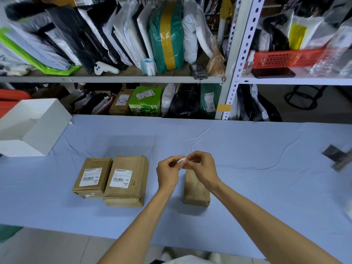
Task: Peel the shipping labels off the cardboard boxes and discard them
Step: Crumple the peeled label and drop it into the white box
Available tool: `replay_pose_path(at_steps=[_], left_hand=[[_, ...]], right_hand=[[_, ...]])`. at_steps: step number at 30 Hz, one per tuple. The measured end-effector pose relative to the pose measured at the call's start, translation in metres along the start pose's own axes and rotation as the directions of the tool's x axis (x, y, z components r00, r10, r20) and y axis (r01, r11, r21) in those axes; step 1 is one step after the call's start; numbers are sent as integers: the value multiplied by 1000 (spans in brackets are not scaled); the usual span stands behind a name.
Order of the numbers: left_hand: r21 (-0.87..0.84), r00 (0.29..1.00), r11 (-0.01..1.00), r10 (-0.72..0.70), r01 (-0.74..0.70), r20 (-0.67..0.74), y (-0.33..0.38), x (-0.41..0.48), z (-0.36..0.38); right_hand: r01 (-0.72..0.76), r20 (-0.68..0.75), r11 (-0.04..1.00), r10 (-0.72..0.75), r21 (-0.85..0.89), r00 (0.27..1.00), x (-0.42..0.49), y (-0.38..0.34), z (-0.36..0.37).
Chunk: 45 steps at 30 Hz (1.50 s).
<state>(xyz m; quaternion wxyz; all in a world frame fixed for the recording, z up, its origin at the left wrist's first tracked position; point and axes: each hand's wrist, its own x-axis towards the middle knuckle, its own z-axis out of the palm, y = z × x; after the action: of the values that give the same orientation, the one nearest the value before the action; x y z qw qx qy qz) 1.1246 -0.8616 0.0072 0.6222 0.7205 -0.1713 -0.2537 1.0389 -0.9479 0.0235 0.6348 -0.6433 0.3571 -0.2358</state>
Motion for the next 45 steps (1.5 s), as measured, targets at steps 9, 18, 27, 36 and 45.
replay_pose_path(at_steps=[9,18,27,36,45], left_hand=[[43,978,998,59,-51,-198,14,15,-1],[-112,998,992,-64,65,12,13,12,-5],[33,997,999,-28,26,72,21,16,-7],[174,996,982,79,-72,-30,29,18,-7],[60,993,993,-102,105,-53,27,22,-11]], right_hand=[[0,-14,997,-1,-81,1000,-1,-8,13],[276,81,877,-266,-394,960,5,-11,0],[101,-70,980,-115,-170,991,7,-15,1],[2,-119,999,3,41,993,6,-23,8],[106,-40,987,-111,-117,993,-3,-21,12]])
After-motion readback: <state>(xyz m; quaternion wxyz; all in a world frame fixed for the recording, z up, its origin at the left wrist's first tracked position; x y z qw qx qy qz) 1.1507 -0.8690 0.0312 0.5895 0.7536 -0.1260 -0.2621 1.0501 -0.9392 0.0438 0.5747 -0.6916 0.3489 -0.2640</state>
